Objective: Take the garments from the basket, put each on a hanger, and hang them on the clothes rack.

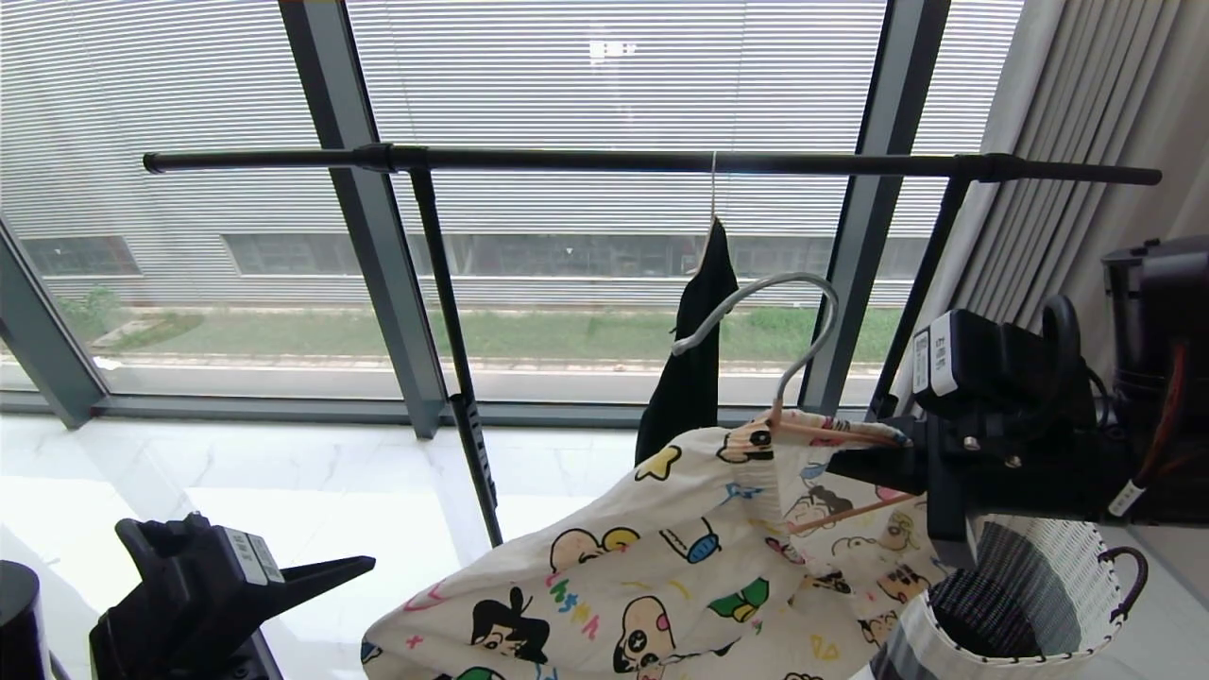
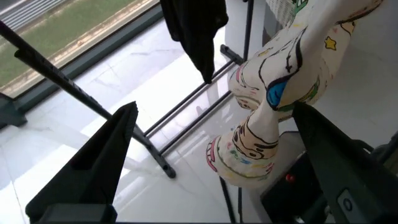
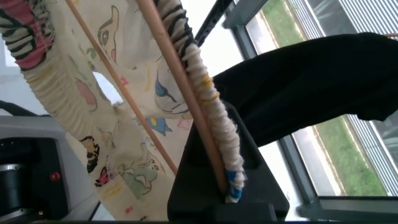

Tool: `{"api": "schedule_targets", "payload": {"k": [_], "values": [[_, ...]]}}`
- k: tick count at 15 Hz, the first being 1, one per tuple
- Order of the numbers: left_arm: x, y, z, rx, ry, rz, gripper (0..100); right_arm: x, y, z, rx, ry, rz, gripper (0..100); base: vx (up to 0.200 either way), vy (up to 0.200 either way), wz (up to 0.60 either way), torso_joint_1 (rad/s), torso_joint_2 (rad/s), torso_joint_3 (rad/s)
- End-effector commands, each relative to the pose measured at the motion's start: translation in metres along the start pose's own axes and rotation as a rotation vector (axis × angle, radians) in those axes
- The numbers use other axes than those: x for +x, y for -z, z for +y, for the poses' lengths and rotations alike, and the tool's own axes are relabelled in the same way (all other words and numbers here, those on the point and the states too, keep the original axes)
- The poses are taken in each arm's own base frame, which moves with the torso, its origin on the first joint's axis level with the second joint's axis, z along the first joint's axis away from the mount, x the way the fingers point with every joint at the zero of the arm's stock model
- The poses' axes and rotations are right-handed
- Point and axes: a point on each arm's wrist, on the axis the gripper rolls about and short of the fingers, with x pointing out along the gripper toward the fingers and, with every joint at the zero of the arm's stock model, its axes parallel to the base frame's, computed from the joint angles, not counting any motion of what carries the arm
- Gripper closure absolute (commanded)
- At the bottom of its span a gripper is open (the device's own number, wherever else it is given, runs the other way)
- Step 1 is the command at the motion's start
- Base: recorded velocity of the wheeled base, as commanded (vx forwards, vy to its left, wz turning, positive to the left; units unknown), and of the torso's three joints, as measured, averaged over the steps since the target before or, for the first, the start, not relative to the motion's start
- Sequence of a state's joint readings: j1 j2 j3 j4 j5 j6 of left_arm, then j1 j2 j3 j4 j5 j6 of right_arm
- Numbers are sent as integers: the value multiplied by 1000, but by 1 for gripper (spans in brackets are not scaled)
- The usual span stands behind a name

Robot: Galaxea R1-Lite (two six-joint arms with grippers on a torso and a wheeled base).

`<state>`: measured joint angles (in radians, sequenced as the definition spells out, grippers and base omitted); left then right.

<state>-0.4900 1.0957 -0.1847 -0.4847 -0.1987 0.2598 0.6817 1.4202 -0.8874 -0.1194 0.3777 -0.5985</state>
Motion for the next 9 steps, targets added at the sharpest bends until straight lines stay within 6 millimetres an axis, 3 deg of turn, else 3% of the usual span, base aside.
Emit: {"api": "schedule_targets", "payload": {"k": [1, 5, 9], "values": [[2, -2, -1, 7, 10, -22, 100, -1, -4, 4, -12, -12, -15, 100, 0, 0, 0, 0, 0, 0], [2, 1, -3, 10, 16, -18, 100, 0, -4, 5, -6, -12, -13, 100, 0, 0, 0, 0, 0, 0], [-3, 33, 4, -67, -84, 105, 100, -7, 3, -11, 45, 70, -7, 100, 0, 0, 0, 0, 0, 0]]}}
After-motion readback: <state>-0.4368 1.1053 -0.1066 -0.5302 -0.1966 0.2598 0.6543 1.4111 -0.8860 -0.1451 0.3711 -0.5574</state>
